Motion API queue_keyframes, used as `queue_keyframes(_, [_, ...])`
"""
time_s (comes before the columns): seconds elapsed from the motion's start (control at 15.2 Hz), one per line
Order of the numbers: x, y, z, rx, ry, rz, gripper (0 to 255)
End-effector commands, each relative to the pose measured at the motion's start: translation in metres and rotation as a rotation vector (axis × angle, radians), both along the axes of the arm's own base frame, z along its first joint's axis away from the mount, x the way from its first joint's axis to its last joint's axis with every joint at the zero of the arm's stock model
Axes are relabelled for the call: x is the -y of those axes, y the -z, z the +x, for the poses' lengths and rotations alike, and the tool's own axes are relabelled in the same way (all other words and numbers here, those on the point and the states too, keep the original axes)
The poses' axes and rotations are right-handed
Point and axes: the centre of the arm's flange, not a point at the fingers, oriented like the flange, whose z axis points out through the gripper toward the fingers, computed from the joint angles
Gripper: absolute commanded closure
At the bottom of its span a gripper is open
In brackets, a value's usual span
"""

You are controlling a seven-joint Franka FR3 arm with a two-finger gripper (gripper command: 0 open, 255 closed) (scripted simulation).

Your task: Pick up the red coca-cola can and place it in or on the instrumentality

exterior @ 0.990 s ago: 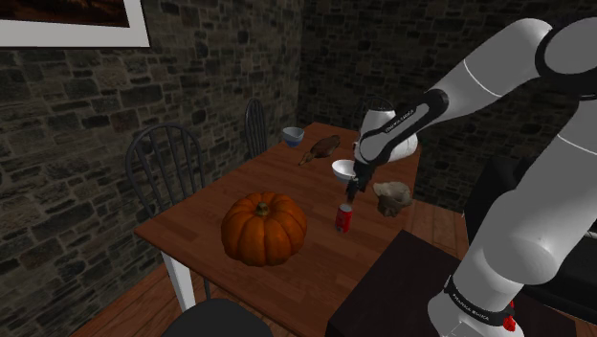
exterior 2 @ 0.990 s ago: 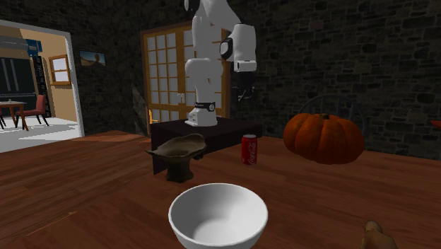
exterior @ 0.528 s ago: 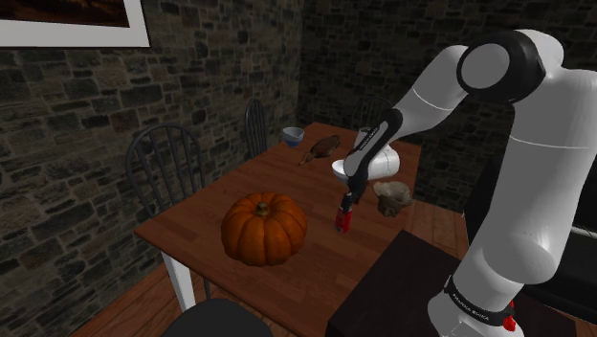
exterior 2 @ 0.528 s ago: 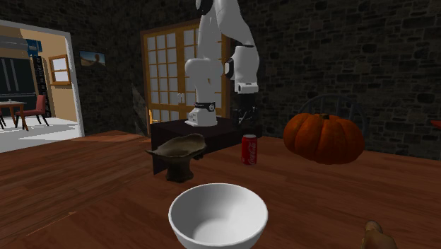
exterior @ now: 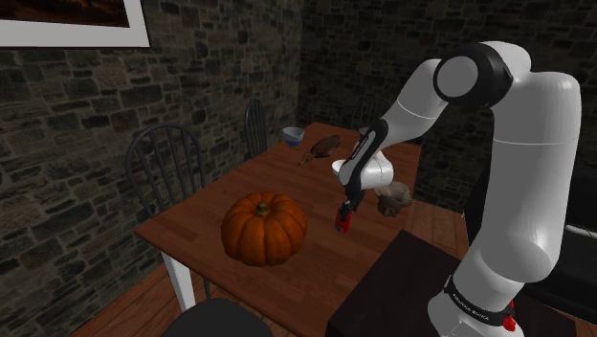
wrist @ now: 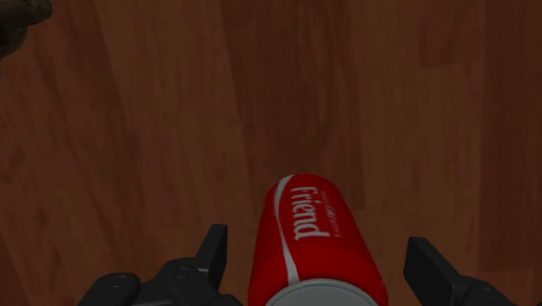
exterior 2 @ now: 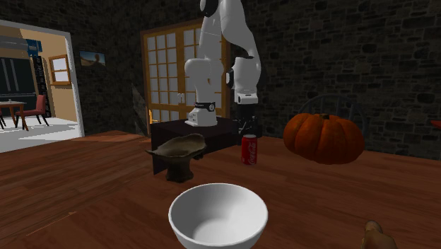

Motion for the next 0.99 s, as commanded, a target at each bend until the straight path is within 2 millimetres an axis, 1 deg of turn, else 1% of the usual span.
queue_keyframes(0.0, [-0.0002,0.0020,0.0005,0.001,0.000,0.000,0])
queue_keyframes(0.33, [-0.0002,0.0020,0.0005,0.001,0.000,0.000,0])
queue_keyframes(0.4, [-0.0002,0.0020,0.0005,0.001,0.000,0.000,255])
queue_keyframes(0.92, [-0.0006,0.0028,0.0008,0.001,0.000,0.000,255])
